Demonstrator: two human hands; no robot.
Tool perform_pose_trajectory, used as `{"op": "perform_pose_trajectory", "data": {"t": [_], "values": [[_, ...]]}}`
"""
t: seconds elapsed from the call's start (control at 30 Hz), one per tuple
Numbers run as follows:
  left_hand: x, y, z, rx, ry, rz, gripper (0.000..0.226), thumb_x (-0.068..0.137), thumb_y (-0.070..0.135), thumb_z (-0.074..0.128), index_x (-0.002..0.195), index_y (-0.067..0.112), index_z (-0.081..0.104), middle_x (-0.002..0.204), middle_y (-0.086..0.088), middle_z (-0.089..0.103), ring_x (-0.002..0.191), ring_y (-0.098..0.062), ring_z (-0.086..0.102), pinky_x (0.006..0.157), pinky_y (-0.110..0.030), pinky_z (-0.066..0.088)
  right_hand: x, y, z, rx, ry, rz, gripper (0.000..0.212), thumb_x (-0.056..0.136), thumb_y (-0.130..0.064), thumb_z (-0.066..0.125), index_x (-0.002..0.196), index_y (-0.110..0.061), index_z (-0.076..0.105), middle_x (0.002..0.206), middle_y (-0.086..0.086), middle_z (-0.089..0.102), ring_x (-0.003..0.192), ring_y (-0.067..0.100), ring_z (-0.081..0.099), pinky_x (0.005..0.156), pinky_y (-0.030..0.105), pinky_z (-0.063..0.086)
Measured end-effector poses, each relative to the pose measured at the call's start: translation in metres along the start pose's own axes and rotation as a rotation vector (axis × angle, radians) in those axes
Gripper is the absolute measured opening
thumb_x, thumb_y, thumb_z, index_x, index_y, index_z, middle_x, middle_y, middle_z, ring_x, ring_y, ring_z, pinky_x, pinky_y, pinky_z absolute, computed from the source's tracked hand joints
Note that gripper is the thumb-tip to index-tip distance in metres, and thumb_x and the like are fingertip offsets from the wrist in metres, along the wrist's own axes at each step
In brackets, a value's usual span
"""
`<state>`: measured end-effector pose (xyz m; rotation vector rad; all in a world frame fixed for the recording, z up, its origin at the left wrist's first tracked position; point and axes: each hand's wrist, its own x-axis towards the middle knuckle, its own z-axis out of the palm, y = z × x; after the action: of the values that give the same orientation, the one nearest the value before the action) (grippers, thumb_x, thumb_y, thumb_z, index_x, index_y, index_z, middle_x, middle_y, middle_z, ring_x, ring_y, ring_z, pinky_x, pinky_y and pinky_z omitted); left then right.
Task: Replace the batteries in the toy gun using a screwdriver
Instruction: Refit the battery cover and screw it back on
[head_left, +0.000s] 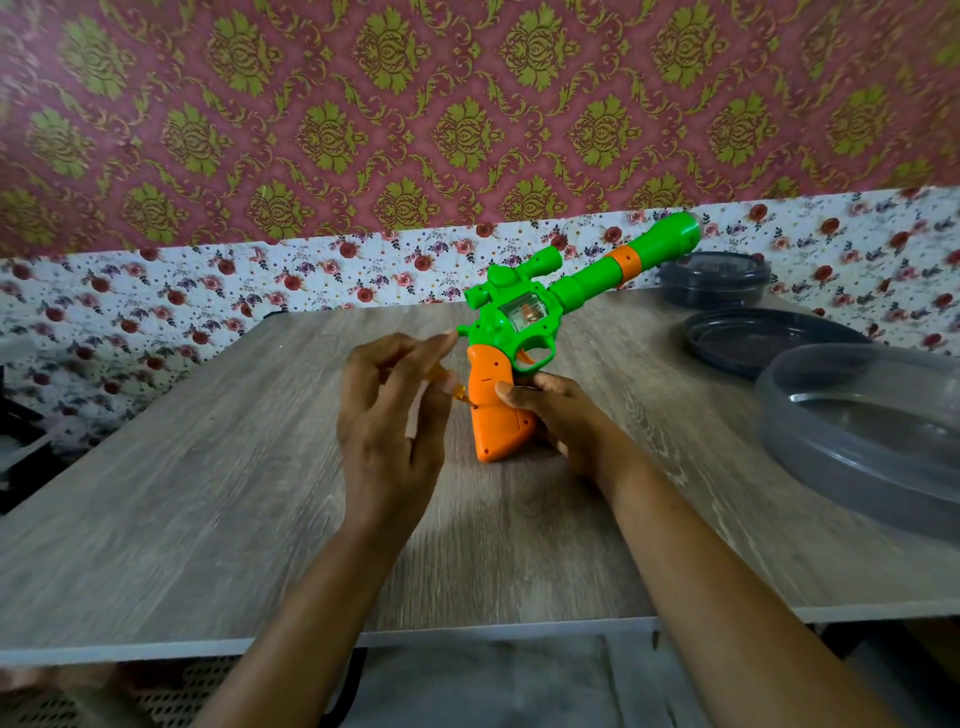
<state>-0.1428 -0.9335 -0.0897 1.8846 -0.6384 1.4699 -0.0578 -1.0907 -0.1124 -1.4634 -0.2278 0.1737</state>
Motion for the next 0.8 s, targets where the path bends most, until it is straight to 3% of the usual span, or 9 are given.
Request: {"op": "perform_pose_trajectory", "data": {"t": [0.07,0.13,0.3,0.43,0.57,0.67,0.73,0.8], "values": [[0.0002,-0.0002,-0.0007,-0.009,0.019,-0.007,0.027,0.094,0.011,0.049,0.119,0.016,0.054,0.106,0.000,0.053,0.090,-0.010,0.056,0.075,-0.024,0.048,-0.0003,-0.0004,0.0001,-0.005,-0.002,0.000,0.015,0.085,-0.020,0.062,0.100,-0.022,0.061,0.118,0.008,0.064,0.109,0.023,0.060,0.098,0.042,0.046],[0.0003,-0.0004,-0.0004,0.032,0.026,-0.026,0.032,0.094,0.007,0.047,0.124,0.015,0.052,0.113,0.004,0.058,0.096,-0.015,0.060,0.078,-0.025,0.048,0.0000,-0.0005,0.0000,-0.014,0.000,0.006,0.013,0.085,-0.021,0.063,0.098,-0.023,0.062,0.115,0.007,0.065,0.108,0.022,0.061,0.097,0.041,0.046],[-0.0013,-0.0001,0.0012,0.032,-0.014,-0.061,0.037,0.094,-0.002,0.042,0.129,0.002,0.050,0.125,-0.018,0.059,0.115,-0.025,0.058,0.092,-0.029,0.049,-0.0006,-0.0016,0.0008,-0.021,0.017,0.009,0.007,0.085,-0.021,0.063,0.091,-0.023,0.063,0.106,0.002,0.066,0.105,0.021,0.061,0.096,0.040,0.047],[0.0005,0.0027,0.0001,-0.001,-0.044,-0.047,0.037,0.094,-0.002,0.041,0.129,0.003,0.050,0.126,-0.016,0.058,0.118,-0.020,0.056,0.094,-0.022,0.047,-0.0021,-0.0021,0.0016,-0.033,0.026,0.010,0.008,0.084,-0.022,0.064,0.092,-0.023,0.063,0.110,0.004,0.066,0.106,0.021,0.061,0.096,0.041,0.047],[0.0016,0.0058,-0.0004,-0.026,-0.106,-0.073,0.037,0.096,0.013,0.041,0.132,0.020,0.043,0.121,0.005,0.056,0.105,-0.001,0.056,0.082,-0.013,0.046,-0.0056,-0.0044,0.0033,-0.025,0.011,-0.001,0.011,0.085,-0.019,0.062,0.096,-0.022,0.062,0.110,0.006,0.066,0.102,0.021,0.062,0.090,0.037,0.050],[-0.0001,0.0062,0.0010,-0.074,-0.110,-0.113,0.044,0.094,0.011,0.048,0.135,0.023,0.036,0.114,0.005,0.061,0.100,-0.004,0.062,0.082,-0.021,0.052,-0.0065,-0.0051,0.0043,-0.015,-0.005,0.009,0.020,0.085,-0.017,0.062,0.105,-0.019,0.062,0.116,0.011,0.065,0.106,0.024,0.062,0.094,0.041,0.049],[-0.0008,0.0039,0.0010,-0.065,-0.063,-0.135,0.046,0.094,0.007,0.049,0.136,0.020,0.033,0.105,0.004,0.063,0.092,0.002,0.062,0.080,-0.016,0.051,-0.0068,-0.0061,0.0058,-0.024,-0.012,0.026,0.022,0.084,-0.017,0.063,0.106,-0.017,0.062,0.116,0.012,0.065,0.107,0.026,0.062,0.095,0.043,0.048],[0.0002,0.0033,0.0000,-0.021,0.008,-0.170,0.042,0.097,0.015,0.043,0.136,0.018,0.031,0.094,0.006,0.060,0.080,0.001,0.060,0.071,-0.013,0.047,-0.0082,-0.0075,0.0073,-0.009,-0.037,0.041,0.021,0.084,-0.013,0.062,0.105,-0.014,0.063,0.108,0.012,0.067,0.099,0.026,0.064,0.086,0.042,0.054]]}}
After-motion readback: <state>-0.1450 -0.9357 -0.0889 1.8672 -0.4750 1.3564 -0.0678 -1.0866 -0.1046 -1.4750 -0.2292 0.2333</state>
